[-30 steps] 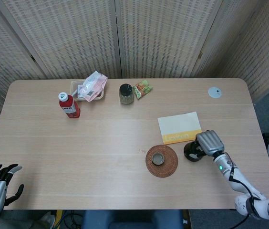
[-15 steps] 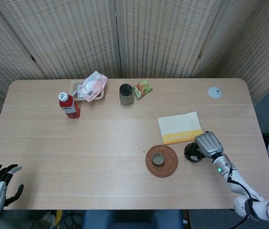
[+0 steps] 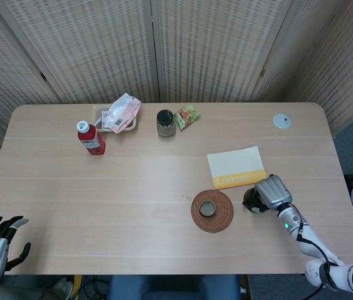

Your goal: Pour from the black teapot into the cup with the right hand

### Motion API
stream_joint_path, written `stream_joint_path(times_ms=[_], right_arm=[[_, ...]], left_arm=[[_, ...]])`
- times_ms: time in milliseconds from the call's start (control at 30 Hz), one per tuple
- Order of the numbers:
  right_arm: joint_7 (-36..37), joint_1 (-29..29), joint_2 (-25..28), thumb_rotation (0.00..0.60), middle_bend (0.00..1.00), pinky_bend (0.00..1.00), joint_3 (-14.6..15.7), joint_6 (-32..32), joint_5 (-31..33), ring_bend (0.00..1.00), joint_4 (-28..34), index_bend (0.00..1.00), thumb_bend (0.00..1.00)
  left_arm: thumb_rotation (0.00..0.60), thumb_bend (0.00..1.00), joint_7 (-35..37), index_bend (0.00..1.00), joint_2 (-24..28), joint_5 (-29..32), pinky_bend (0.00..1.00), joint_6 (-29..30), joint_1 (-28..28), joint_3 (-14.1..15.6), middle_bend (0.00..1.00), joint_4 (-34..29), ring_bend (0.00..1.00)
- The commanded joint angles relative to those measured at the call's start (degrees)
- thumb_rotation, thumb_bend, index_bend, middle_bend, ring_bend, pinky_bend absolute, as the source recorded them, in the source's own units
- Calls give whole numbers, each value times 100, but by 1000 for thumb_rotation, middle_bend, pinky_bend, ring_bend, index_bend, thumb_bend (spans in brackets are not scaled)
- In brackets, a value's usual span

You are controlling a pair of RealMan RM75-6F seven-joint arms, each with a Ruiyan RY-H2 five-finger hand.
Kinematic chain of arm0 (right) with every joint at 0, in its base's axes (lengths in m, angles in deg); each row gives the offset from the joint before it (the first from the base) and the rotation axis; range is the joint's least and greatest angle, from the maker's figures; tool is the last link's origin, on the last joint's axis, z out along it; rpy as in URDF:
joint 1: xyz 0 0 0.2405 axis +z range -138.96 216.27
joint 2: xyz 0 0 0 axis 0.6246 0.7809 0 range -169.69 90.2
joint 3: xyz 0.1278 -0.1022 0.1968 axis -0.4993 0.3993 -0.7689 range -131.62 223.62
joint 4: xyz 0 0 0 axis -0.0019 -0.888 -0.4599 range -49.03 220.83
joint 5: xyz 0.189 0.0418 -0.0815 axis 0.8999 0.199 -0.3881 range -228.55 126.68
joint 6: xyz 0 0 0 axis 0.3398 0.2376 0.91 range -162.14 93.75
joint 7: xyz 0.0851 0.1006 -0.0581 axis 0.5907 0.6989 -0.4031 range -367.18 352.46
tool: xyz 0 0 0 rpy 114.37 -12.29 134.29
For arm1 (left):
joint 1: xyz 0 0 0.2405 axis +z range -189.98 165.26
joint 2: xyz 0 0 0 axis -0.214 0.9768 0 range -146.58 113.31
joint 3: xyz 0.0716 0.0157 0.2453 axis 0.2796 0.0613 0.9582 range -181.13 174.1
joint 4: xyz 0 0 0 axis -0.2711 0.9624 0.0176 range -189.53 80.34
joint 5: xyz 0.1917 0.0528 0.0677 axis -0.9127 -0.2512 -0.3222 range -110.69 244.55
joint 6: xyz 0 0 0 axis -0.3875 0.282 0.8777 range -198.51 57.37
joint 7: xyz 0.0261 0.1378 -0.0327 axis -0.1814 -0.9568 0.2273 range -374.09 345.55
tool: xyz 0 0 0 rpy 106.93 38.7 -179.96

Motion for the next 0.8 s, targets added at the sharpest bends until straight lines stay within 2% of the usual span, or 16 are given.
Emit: stream_joint_path(times_ms=[33,167,367,533,633,800], right_arm=[[-48,-3,-17,416,633,360,-7,17,29,555,15,663,0],[-43,-11,-8,416,533,317,-48,53,44,469,61,548,0],[110,-65,94,416,408,277,-160,217,-13,354,220,433,0],[164,-159,209,415,298,159,-230,446,-51,214,393,320,0],[201,-245,273,414,247,104,-267,629,-75,166,492,287,0],[283,-510,340,414,238,100,-315,1201,-273,163,592,287,0]], left_arm=[[600,363,5,249,1,1,76,0,2,1,198,3,212],[600,363,18,248,4,6,76,8,8,-1,198,13,212],[600,363,34,249,4,10,76,7,10,-4,198,24,212],[600,363,31,249,7,-1,76,5,-4,-12,198,26,212],[600,363,33,248,18,-6,76,17,-13,-26,198,24,212],[600,363,31,249,48,-20,76,22,-40,-48,198,1,212]])
